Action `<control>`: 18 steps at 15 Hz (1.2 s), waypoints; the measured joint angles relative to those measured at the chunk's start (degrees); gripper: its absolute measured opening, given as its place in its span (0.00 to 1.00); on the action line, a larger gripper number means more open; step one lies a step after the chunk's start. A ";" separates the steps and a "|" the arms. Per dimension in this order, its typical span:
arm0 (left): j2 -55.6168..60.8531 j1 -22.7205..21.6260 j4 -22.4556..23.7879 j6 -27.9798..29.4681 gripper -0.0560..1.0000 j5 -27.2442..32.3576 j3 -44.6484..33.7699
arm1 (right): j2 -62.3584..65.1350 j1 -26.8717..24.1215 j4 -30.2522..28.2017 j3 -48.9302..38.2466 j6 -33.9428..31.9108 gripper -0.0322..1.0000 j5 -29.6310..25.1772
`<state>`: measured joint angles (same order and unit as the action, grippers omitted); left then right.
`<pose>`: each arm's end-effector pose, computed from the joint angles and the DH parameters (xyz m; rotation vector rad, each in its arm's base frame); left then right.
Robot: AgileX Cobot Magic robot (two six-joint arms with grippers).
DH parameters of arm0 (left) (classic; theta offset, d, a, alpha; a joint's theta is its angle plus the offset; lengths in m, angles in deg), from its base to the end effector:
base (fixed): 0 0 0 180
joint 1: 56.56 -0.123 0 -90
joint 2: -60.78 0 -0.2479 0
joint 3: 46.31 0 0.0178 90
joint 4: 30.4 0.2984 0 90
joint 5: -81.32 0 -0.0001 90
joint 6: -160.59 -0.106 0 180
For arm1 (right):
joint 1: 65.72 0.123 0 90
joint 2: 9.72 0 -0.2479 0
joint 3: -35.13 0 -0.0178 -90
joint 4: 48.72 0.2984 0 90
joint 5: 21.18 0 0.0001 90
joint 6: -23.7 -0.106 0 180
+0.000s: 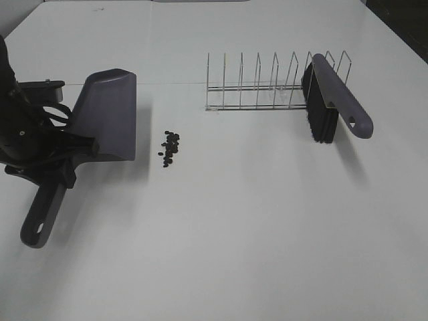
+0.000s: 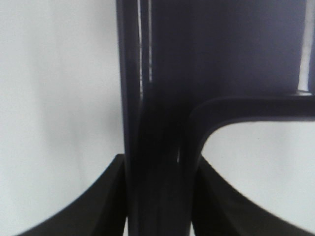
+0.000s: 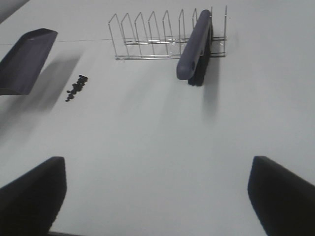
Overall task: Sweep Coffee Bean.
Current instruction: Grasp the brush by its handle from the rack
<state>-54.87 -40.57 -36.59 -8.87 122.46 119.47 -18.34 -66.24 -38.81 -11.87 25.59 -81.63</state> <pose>0.3483 -0.1076 0.0644 0.0290 3.0021 -0.1673 0.0857 0.0151 0.2978 -0.0328 2.0182 0.1796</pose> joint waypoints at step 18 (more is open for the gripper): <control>0.00 0.00 0.00 -0.23 0.36 0.00 0.00 | -57.93 0.00 -1.38 23.61 11.00 0.81 19.37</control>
<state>-54.87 -40.57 -36.59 -9.10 122.46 119.47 -76.27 -66.24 -40.18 11.74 36.60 -62.26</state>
